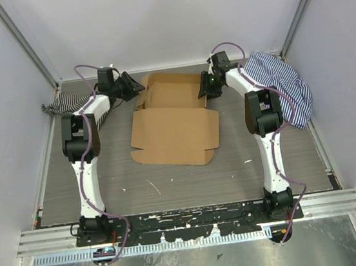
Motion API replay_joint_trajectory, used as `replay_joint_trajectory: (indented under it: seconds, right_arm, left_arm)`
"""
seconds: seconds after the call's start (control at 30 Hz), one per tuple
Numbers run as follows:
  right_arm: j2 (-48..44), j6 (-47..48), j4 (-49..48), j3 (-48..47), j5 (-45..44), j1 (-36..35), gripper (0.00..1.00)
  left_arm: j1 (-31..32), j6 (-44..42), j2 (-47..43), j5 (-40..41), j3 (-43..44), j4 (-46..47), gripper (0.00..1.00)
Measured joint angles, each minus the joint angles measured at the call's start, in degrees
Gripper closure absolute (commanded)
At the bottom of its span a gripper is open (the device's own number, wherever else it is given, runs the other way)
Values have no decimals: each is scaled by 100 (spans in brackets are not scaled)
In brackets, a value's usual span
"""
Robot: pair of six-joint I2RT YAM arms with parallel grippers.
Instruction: Fold the paper box
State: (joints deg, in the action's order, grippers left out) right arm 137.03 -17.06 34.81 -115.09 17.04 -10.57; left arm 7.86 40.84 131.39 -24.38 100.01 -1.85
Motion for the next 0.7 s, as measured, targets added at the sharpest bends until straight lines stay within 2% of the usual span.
replay_joint_trajectory:
  seconds: [0.47, 0.7]
  right_arm:
    - [39, 46, 9, -22, 22, 0, 50]
    - [39, 70, 11, -22, 44, 0, 50]
  left_arm:
    - [-9, -470, 42, 496, -4, -229, 41]
    - [-404, 68, 48, -111, -221, 516, 42]
